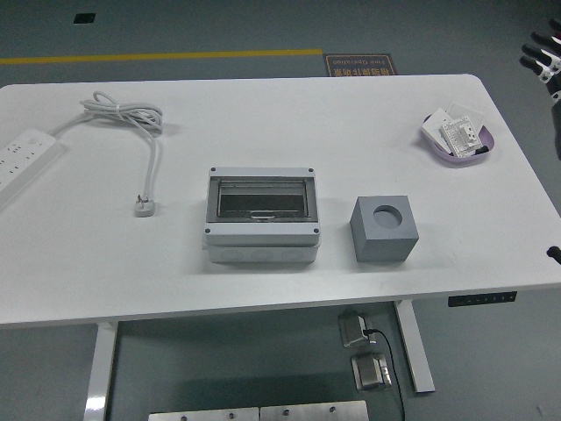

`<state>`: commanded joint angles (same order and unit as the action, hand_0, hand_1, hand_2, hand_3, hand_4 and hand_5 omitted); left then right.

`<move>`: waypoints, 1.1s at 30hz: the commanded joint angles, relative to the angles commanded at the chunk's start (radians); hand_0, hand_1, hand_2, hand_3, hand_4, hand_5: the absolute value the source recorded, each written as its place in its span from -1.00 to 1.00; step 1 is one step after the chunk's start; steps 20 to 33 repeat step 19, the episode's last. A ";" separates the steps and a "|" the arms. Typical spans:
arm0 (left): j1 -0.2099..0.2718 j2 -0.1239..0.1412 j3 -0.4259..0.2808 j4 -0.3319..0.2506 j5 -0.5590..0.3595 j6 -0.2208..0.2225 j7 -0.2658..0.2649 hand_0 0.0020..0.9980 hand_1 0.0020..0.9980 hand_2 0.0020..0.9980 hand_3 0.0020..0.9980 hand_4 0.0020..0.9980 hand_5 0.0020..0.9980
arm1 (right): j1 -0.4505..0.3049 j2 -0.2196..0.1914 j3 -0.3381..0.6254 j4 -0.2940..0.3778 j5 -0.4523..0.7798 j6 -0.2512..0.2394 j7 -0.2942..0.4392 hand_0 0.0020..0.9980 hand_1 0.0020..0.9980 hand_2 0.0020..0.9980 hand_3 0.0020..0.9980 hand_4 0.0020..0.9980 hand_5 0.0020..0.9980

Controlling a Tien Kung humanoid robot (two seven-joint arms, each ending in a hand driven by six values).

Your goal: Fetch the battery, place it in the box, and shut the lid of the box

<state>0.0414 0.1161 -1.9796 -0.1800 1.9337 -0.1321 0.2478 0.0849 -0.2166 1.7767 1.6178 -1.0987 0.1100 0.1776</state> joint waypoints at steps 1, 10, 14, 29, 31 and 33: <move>0.000 0.000 0.000 0.000 0.000 0.001 -0.001 0.28 0.31 0.26 0.61 0.73 0.24 | -0.001 0.001 0.001 -0.001 0.000 0.000 -0.001 0.58 0.49 0.51 0.56 1.00 0.64; -0.002 -0.005 0.003 0.000 0.007 0.005 -0.008 0.28 0.31 0.16 0.56 0.44 -0.21 | -0.004 0.004 0.011 -0.002 0.000 0.002 -0.005 0.58 0.49 0.51 0.52 1.00 0.68; -0.003 -0.009 0.001 0.000 0.010 0.005 -0.008 0.28 0.31 0.16 0.56 0.44 -0.21 | -0.005 0.005 0.014 -0.002 -0.001 0.002 -0.006 0.58 0.49 0.51 0.52 1.00 0.68; -0.002 -0.012 -0.004 0.000 0.014 0.004 -0.005 0.28 0.31 0.10 0.42 0.19 -0.43 | -0.005 0.006 0.018 -0.001 -0.001 0.001 -0.006 0.58 0.48 0.50 0.51 1.00 0.71; -0.002 -0.012 -0.004 0.000 0.014 0.004 -0.005 0.28 0.31 0.10 0.42 0.19 -0.43 | -0.005 0.006 0.018 -0.001 -0.001 0.001 -0.006 0.58 0.48 0.50 0.51 1.00 0.71; -0.002 -0.012 -0.004 0.000 0.014 0.004 -0.005 0.28 0.31 0.10 0.42 0.19 -0.43 | -0.005 0.006 0.018 -0.001 -0.001 0.001 -0.006 0.58 0.48 0.50 0.51 1.00 0.71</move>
